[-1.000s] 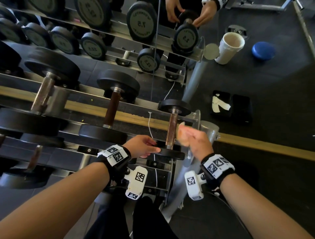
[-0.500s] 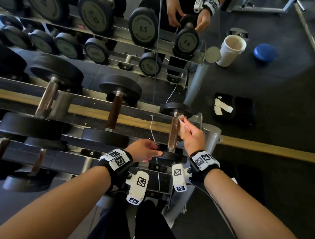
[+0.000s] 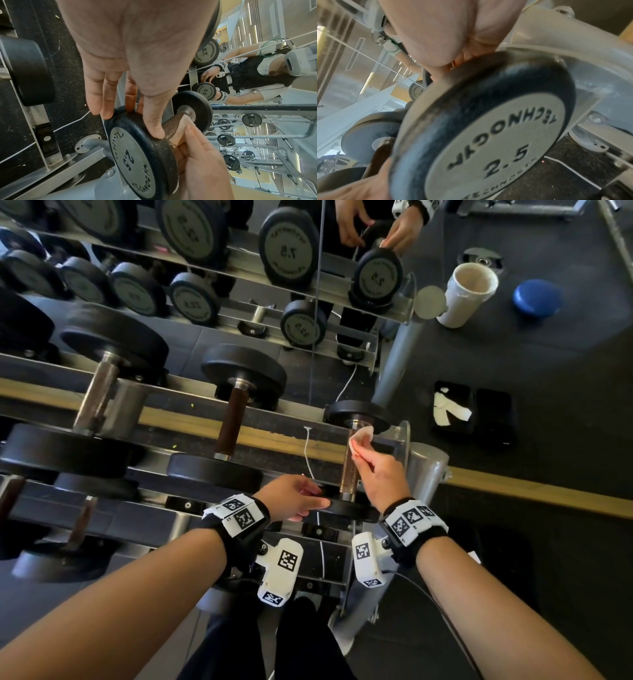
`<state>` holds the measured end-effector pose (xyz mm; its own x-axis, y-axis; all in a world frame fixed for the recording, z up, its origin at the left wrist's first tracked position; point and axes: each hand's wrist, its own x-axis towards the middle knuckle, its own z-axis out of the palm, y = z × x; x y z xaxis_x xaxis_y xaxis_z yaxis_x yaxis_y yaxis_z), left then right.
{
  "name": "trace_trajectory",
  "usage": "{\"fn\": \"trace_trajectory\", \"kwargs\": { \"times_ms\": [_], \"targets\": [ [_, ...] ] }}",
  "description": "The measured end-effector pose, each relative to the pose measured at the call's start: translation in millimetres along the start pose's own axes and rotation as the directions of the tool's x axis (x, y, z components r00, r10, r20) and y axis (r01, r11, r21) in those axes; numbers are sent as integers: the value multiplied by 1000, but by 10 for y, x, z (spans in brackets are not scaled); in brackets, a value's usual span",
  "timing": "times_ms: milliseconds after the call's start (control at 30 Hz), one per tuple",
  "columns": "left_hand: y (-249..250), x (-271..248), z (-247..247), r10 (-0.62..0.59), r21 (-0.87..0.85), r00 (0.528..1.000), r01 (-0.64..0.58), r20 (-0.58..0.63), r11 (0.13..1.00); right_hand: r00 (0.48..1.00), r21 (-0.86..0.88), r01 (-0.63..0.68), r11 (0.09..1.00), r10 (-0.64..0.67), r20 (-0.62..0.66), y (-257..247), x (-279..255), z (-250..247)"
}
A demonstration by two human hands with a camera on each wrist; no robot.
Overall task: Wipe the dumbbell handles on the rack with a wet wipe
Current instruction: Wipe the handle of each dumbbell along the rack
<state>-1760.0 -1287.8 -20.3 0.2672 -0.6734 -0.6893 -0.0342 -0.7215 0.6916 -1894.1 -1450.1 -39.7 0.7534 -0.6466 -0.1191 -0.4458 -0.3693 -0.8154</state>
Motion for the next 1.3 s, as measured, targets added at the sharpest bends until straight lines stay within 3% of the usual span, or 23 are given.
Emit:
{"fn": "trace_trajectory", "kwargs": {
  "times_ms": [367, 500, 567, 767, 867, 967, 1133, 1300],
  "targets": [
    [-41, 62, -34, 0, -11, 1000, 0, 19, 1000, 990, 2, -66, 998, 65, 125, 163, -192, -136],
    [-66, 80, -28, -13, -44, 1000, 13, 13, 999, 988, 114, -105, 988, 117, -102, 125, 108, -282],
    [-82, 84, -21, -24, -60, 1000, 24, 10, 998, 983, 153, -109, 982, 130, -133, 121, 218, -267],
    [-94, 97, -33, -33, -78, 999, 33, 13, 996, 990, 214, -130, 968, 138, -22, 182, -51, 7],
    [-93, 103, -42, -33, -82, 999, 35, 26, 996, 989, 109, -113, 988, 101, 106, 285, -257, -58],
    [-94, 119, -37, -31, -82, 999, 33, 30, 996, 956, -7, -136, 991, 133, 260, 296, -198, -234],
    [-115, 135, -27, -27, -91, 999, 30, 28, 995, 988, 208, -150, 967, 154, -5, 166, 177, -294],
    [-122, 133, -43, -24, -88, 1000, 25, 18, 996, 993, 199, -118, 973, 120, 0, 78, 104, -90]
  ]
}}
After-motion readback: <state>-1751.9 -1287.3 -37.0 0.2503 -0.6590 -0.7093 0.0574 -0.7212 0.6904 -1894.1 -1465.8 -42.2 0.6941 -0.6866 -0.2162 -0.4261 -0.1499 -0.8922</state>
